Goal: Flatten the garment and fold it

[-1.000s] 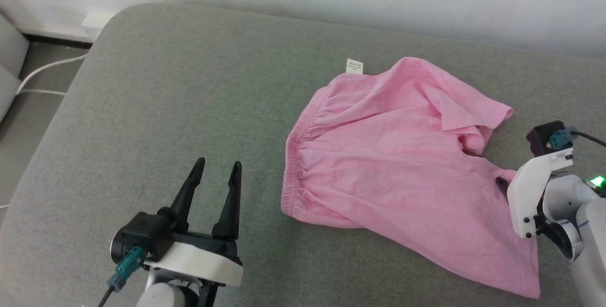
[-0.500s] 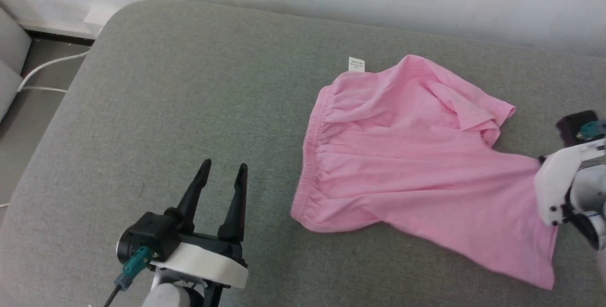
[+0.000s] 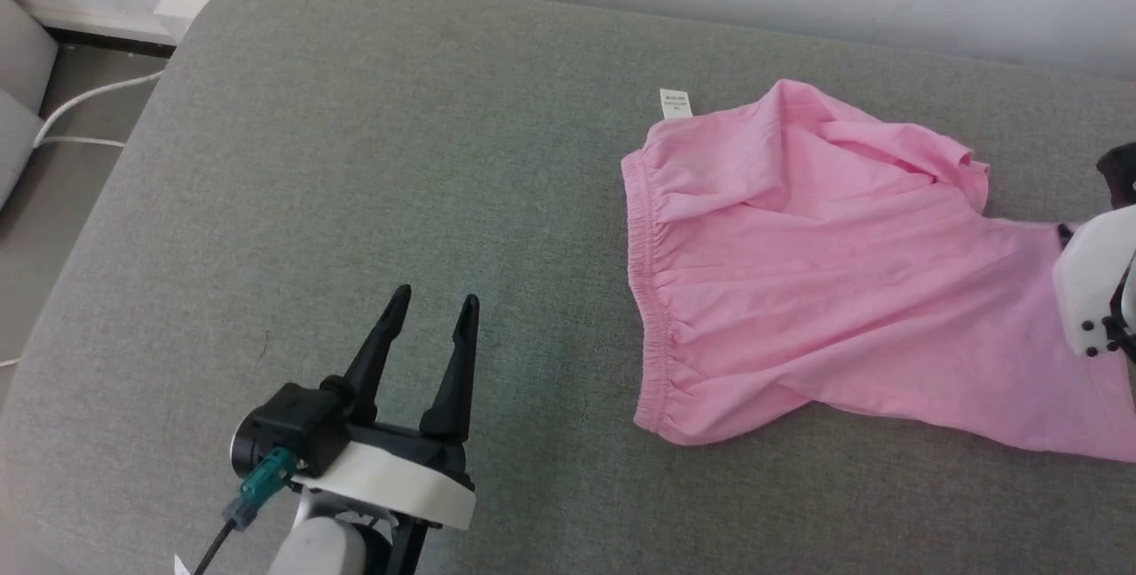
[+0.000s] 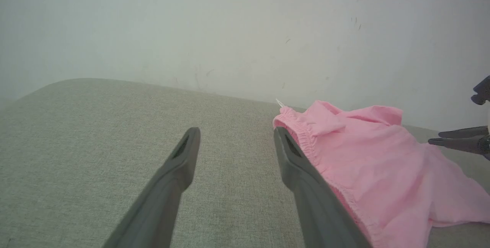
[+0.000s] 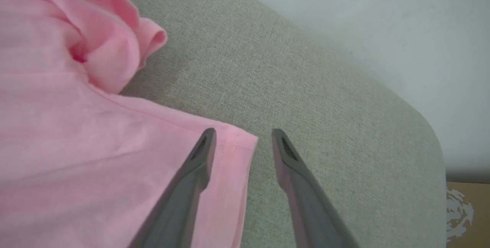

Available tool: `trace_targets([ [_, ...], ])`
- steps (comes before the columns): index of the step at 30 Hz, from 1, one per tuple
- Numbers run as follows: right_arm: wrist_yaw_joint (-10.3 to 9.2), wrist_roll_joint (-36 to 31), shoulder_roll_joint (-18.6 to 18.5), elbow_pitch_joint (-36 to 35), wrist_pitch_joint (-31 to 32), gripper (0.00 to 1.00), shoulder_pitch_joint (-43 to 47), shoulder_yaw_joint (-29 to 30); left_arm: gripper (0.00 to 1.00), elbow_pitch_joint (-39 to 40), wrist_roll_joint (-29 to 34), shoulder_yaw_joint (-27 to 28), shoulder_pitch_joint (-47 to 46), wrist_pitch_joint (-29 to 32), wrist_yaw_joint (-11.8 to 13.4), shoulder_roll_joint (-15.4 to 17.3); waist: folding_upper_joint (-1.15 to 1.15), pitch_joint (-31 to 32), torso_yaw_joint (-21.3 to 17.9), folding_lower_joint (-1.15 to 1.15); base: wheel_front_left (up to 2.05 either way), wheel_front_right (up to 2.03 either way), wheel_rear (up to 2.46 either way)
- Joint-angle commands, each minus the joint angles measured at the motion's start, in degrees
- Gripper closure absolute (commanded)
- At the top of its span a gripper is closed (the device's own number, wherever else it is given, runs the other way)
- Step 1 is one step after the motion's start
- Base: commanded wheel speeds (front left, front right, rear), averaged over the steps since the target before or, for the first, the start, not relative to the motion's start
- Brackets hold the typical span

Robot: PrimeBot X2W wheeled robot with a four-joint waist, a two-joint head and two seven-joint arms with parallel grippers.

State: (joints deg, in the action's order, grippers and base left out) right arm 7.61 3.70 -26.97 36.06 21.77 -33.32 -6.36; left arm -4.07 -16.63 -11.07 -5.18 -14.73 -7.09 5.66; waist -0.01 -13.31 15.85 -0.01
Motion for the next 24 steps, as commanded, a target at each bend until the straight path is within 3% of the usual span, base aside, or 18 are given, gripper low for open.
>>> trace_targets([
  [1,-0.12,-0.3,0.5,0.6,-1.4,0.0,-0.8,0.2,0.0,-0.1,-0.2,0.0,-0.9,-0.3,-0.4,0.1,0.01,0.2,-0.2,0.01,0.0,0.0,0.0],
  [7,-0.12,0.3,4.1,1.6,-12.9,0.0,0.4,2.7,0.0,0.1,-1.6,1.3,-0.5,-0.3,-0.4,-0.3,0.01,2.2,-2.6,0.01,0.0,0.0,0.0],
  [15,-0.12,3.1,9.0,-7.4,-28.1,0.0,8.6,6.3,0.0,-0.5,-3.6,1.4,1.6,-0.3,-0.4,0.6,0.01,5.7,-7.3,0.01,0.0,0.0,0.0],
  [24,-0.12,2.6,18.8,-21.9,-34.2,0.0,24.2,13.1,0.0,-4.8,-5.9,-2.4,3.7,-0.3,-0.4,4.1,0.01,7.3,-11.6,0.01,0.0,0.0,0.0],
])
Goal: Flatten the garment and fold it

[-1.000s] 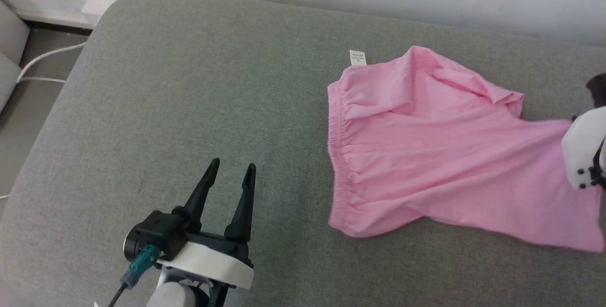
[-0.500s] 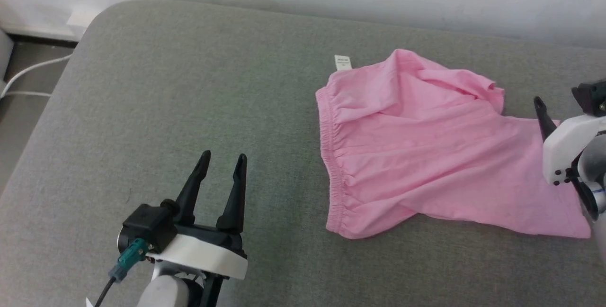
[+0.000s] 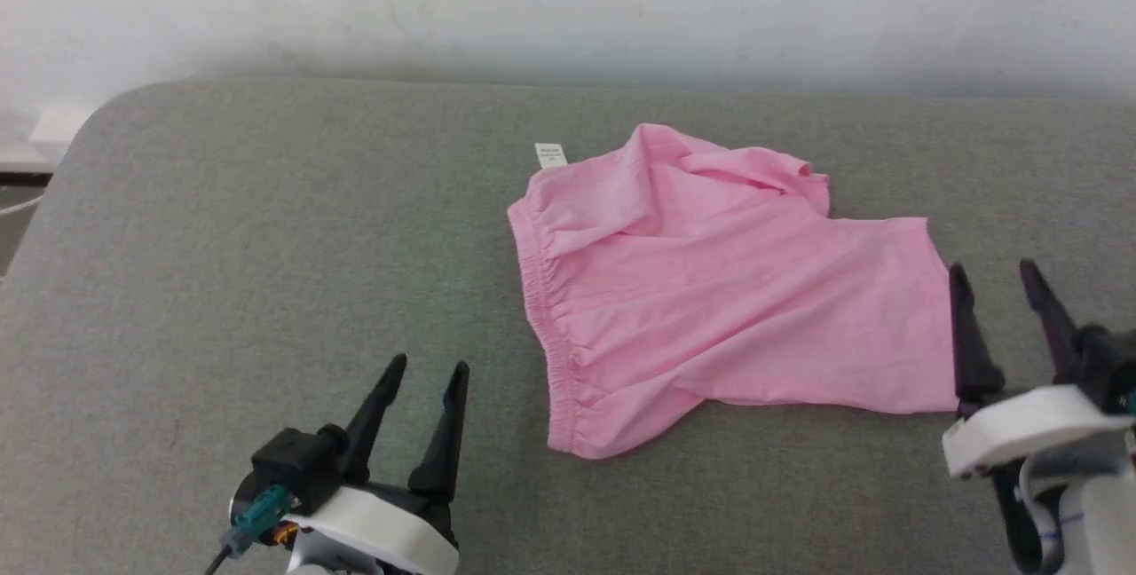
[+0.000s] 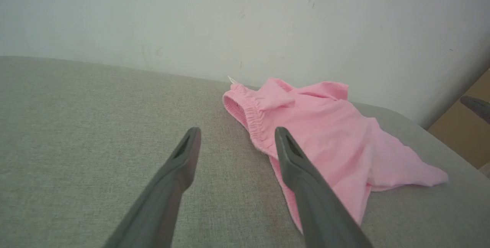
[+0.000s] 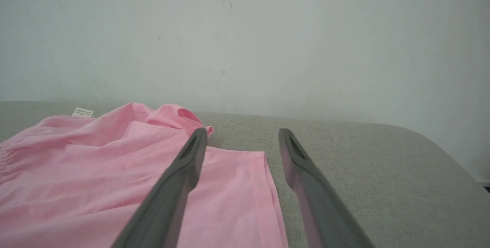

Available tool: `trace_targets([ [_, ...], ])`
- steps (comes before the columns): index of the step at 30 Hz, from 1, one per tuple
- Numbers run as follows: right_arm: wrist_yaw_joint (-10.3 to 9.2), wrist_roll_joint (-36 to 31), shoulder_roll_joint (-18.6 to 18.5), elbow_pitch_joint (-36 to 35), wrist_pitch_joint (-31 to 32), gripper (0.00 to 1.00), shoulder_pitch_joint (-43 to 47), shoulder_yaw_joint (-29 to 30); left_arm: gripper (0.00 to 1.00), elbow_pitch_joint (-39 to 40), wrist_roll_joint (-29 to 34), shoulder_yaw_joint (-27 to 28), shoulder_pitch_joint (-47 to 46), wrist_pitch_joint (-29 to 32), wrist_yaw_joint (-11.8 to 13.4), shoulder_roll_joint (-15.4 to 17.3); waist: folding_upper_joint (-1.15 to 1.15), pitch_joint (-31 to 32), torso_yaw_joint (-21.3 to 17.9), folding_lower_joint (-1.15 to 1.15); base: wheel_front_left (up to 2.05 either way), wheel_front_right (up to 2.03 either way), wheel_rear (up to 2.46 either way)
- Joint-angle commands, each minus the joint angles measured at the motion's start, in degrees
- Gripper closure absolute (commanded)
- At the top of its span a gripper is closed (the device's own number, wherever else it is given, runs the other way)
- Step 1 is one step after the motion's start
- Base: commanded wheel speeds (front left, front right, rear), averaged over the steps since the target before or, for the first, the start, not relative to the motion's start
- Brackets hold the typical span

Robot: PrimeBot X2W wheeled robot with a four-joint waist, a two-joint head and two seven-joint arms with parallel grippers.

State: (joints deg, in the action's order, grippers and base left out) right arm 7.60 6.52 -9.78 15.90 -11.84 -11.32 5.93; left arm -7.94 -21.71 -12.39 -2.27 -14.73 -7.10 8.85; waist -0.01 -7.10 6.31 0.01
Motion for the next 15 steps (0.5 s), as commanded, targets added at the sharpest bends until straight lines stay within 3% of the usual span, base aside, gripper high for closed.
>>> trace_targets([
  [1,-0.11,-0.2,2.8,-3.1,-0.6,0.0,3.8,1.4,0.0,-1.5,-1.5,-2.1,0.8,0.1,-0.4,1.5,0.01,1.0,-2.5,-0.01,0.0,0.0,0.0],
  [8,-0.11,-0.7,6.4,-10.2,1.1,0.0,10.5,4.0,0.0,0.6,-10.0,-13.6,-0.6,14.8,-0.4,8.7,0.01,-0.2,-4.5,-0.01,0.0,0.0,0.0],
  [15,-0.11,-1.2,6.8,-12.3,2.3,0.0,10.9,4.4,0.0,3.9,-13.3,-16.8,-3.0,25.3,-0.3,12.6,0.01,-1.4,-5.6,-0.01,0.0,0.0,0.0],
])
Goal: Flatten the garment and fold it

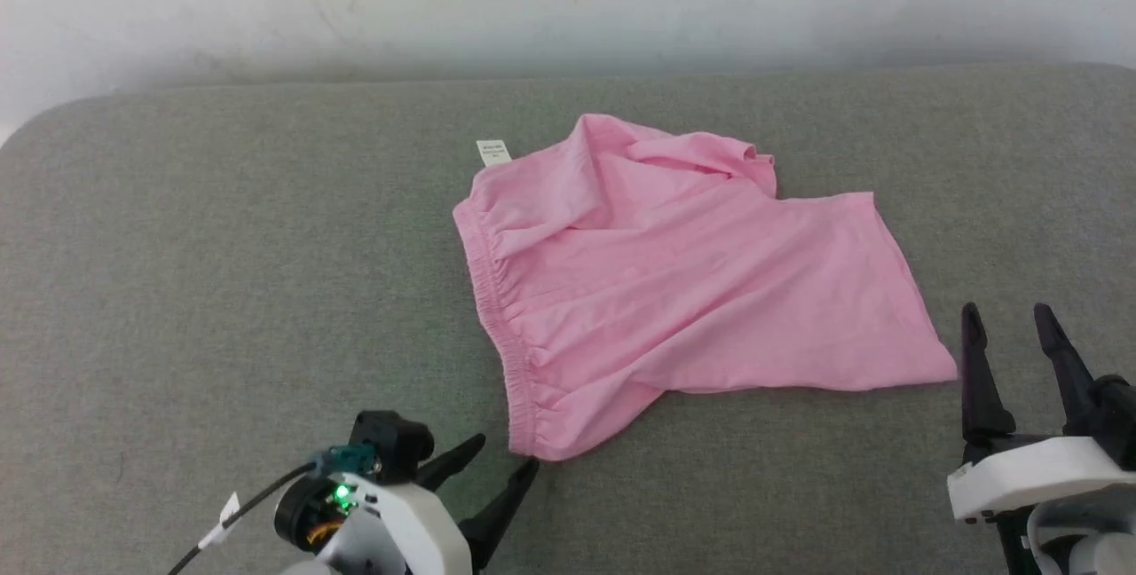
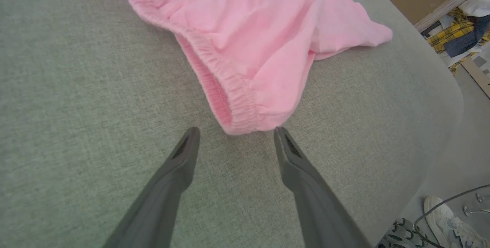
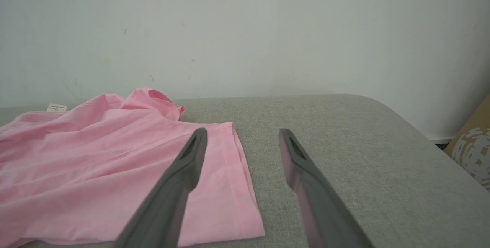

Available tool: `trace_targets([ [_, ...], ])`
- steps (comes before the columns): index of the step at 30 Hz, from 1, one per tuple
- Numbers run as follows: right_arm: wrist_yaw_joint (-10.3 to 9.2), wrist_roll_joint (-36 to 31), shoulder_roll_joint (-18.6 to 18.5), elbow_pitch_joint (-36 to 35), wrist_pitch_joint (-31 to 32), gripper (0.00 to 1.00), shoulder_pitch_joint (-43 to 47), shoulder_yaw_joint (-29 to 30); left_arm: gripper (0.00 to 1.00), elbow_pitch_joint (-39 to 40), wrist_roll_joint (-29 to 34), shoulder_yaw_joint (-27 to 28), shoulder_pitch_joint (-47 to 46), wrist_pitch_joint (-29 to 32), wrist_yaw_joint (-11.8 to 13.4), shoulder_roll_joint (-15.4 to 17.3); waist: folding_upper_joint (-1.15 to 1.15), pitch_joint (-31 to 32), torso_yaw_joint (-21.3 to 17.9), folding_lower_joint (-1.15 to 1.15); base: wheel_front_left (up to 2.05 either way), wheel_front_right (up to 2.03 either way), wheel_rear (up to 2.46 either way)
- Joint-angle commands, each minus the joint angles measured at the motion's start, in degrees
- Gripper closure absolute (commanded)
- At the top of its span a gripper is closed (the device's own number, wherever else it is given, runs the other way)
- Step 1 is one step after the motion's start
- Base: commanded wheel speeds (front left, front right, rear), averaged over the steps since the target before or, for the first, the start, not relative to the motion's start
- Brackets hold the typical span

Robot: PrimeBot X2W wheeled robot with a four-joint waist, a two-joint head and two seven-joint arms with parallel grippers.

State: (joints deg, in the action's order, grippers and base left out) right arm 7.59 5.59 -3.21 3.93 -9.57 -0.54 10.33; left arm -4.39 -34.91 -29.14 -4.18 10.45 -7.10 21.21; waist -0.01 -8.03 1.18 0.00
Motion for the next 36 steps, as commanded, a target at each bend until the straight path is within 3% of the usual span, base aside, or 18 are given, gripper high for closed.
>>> trace_targets([
  [1,-0.1,-0.3,0.2,-0.6,0.2,0.0,-0.1,-0.1,0.0,0.3,0.2,-0.2,-1.5,1.0,-0.2,0.5,0.01,-0.8,-0.7,0.0,0.0,0.0,0.0],
  [12,-0.1,0.3,0.3,-0.3,0.5,0.0,-0.7,0.0,0.0,-2.4,0.7,-1.1,-4.4,1.8,0.5,-0.3,0.01,-3.2,-2.1,0.0,0.0,0.0,0.0],
  [13,-0.1,0.3,0.3,-0.3,0.5,0.0,-0.8,0.0,0.59,-2.8,0.5,-1.3,-4.5,2.0,0.5,-0.4,0.01,-3.3,-2.1,0.0,0.0,0.0,0.0],
  [14,-0.1,0.3,0.3,-0.3,0.5,0.0,-0.9,0.1,1.0,-3.2,0.4,-1.3,-4.6,2.0,0.5,-0.4,0.01,-3.5,-2.0,0.0,0.0,0.0,0.0],
  [18,-0.1,-0.4,0.3,-0.1,0.9,0.0,-1.1,-0.1,1.0,-4.0,0.9,-0.7,-5.2,-0.2,1.3,-1.2,0.01,-3.5,-1.4,0.0,0.0,0.0,0.0],
  [22,-0.1,-2.1,0.2,0.5,5.1,0.0,-0.4,-1.1,1.0,-4.3,1.3,-0.6,-5.2,-2.5,1.5,-1.5,0.01,-2.6,0.0,0.0,0.0,0.0,0.0],
  [29,-0.1,-2.1,-2.8,2.9,20.6,0.0,-0.6,-1.4,1.0,-2.0,2.4,-0.6,-4.4,-6.1,2.0,-1.6,0.01,-1.7,2.6,0.0,0.0,0.0,0.0],
  [36,-0.1,-3.6,-2.3,5.6,33.4,0.0,-3.2,2.5,1.0,0.2,3.7,-1.9,-4.7,-6.9,2.0,-1.6,0.01,-2.2,4.4,0.0,0.0,0.0,0.0],
])
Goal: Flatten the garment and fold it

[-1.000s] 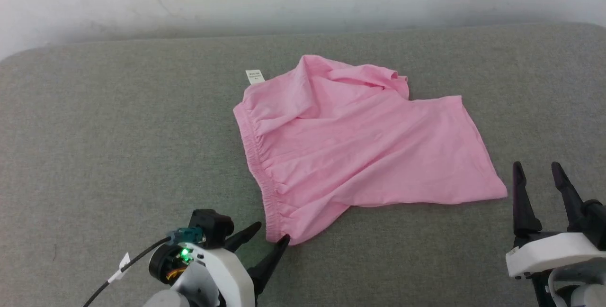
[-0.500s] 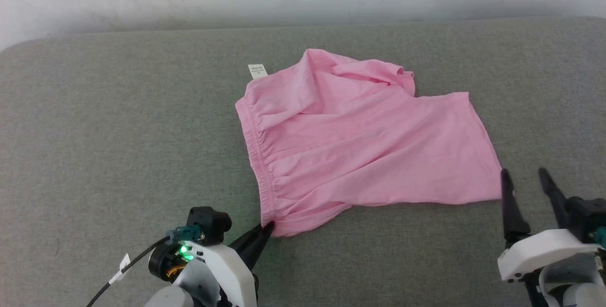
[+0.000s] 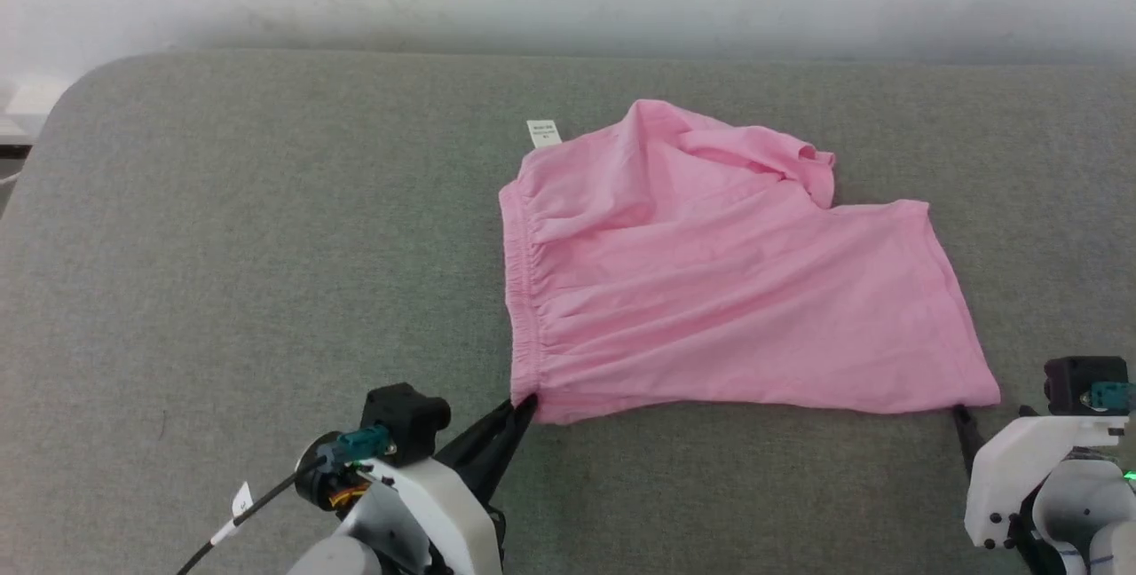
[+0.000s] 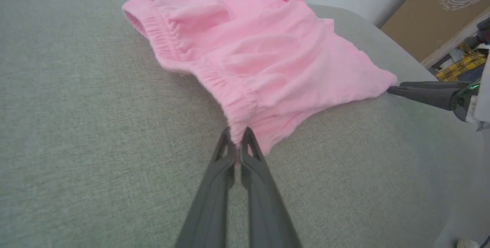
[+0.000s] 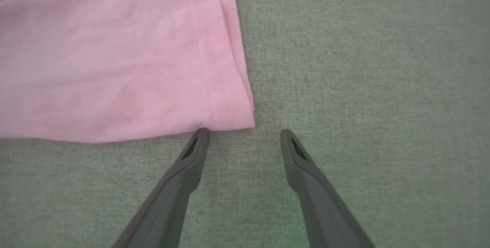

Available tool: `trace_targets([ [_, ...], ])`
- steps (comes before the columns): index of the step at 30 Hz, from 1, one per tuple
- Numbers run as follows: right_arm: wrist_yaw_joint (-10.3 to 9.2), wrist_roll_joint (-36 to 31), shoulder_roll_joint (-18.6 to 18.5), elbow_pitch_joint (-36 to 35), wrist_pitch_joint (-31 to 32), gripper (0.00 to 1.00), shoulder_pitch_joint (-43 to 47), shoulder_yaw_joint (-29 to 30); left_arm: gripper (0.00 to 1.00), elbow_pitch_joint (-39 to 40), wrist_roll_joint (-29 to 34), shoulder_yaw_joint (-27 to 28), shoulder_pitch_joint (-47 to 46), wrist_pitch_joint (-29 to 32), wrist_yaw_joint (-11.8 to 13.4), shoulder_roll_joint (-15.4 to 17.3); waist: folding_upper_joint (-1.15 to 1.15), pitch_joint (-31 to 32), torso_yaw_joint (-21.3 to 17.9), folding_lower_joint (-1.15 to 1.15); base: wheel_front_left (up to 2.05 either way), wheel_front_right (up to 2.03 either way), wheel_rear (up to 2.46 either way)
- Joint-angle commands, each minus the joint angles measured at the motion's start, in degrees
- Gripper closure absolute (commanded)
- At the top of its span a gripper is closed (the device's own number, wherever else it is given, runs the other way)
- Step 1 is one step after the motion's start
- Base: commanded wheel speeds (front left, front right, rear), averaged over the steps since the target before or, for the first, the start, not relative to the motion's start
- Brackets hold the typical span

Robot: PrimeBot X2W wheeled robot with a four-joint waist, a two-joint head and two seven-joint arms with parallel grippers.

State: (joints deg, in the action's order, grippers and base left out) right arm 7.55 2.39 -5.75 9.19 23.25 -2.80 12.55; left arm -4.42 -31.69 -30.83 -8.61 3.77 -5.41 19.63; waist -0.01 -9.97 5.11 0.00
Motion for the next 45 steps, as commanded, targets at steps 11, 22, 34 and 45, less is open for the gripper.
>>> trace_targets([
  [11,-0.06,-1.1,0.2,5.1,1.4,0.0,-3.4,-1.1,1.0,-0.6,1.4,-2.7,-1.1,0.4,-0.5,1.3,0.01,-1.8,0.7,0.0,0.0,0.0,0.0],
  [22,-0.06,0.0,-1.0,7.5,-1.9,1.0,-5.3,-2.0,1.0,-2.6,1.8,-3.7,-1.9,-0.3,-1.0,2.8,0.01,-1.6,0.1,0.0,0.0,0.0,0.0],
  [34,-0.06,8.9,-10.0,-8.6,0.0,1.0,-3.2,-11.0,1.0,3.7,2.5,-0.4,-1.8,-1.2,1.3,7.7,0.01,4.0,-2.8,0.0,0.0,0.0,0.0],
  [45,-0.06,21.5,-17.1,-25.4,6.8,1.0,-12.7,-12.2,1.0,22.4,1.0,7.0,-9.9,9.0,2.4,17.8,0.01,7.6,-4.5,0.0,0.0,0.0,0.0],
])
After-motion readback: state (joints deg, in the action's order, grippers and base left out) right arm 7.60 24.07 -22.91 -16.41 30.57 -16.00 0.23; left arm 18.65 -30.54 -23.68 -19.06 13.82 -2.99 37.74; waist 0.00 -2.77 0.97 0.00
